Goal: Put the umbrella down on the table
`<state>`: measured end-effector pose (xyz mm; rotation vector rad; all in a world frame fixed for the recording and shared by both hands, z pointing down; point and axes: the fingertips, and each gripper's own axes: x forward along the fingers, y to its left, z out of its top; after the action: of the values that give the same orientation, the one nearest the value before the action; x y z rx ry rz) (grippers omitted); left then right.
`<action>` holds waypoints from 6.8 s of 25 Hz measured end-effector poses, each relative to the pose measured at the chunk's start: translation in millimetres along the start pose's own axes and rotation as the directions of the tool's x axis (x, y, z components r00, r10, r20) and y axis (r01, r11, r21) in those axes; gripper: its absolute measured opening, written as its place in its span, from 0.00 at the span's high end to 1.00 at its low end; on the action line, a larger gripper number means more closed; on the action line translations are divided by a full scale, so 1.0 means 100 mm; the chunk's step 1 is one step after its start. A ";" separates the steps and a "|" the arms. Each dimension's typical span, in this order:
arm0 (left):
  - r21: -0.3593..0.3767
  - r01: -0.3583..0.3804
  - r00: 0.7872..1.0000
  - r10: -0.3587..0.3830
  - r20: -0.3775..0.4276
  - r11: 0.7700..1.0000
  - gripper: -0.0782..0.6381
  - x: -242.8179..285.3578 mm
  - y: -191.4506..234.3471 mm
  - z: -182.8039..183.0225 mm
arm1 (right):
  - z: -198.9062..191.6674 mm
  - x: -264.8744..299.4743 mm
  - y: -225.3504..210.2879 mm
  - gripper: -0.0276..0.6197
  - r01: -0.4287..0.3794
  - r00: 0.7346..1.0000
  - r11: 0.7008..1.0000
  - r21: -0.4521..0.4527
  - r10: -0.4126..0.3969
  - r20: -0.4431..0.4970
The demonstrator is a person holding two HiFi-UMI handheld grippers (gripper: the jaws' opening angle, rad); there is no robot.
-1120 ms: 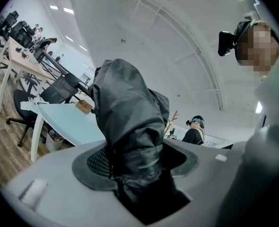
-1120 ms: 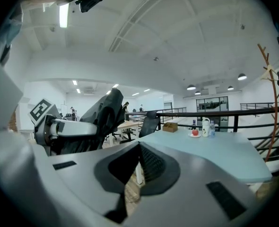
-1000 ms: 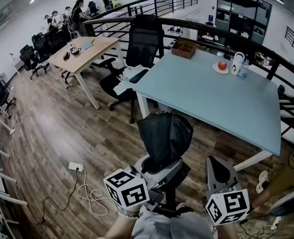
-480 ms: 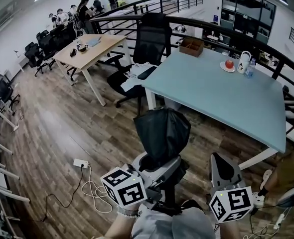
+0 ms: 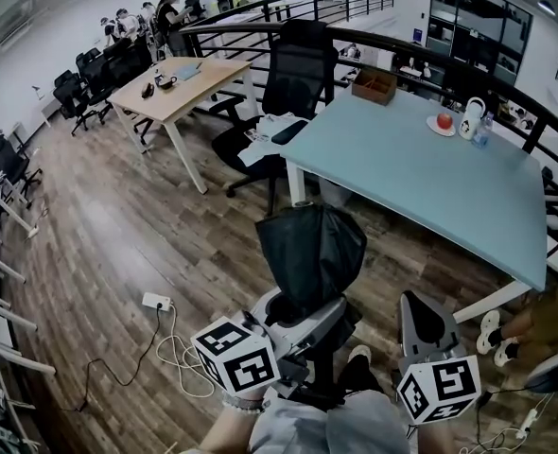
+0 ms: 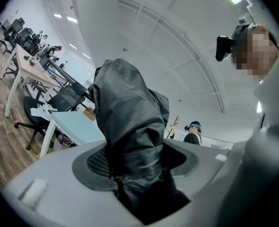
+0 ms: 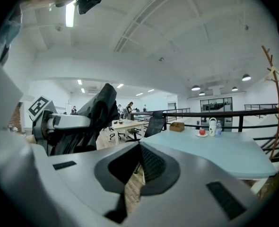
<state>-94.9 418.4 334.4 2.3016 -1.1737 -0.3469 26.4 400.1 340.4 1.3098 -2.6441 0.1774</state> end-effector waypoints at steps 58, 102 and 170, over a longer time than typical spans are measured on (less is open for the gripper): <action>-0.070 -0.177 0.968 0.186 0.167 0.982 0.49 2.11 1.26 1.06 | 0.48 2.38 -1.79 0.96 -0.223 0.974 0.975 -0.009 0.223 -0.038; -0.101 0.145 0.987 -0.151 -0.048 0.984 0.49 3.15 2.71 2.06 | 0.88 3.85 -2.06 0.96 0.153 0.988 0.986 0.066 -0.151 -0.032; -0.084 0.166 0.960 -0.180 -0.215 0.983 0.49 6.19 2.68 1.75 | 0.89 4.40 -4.75 0.96 0.230 0.973 0.960 0.159 -0.224 -0.053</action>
<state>12.0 -270.5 347.2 2.3218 -0.8423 -0.1814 134.2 -244.2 360.8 1.6343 -2.4697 0.3877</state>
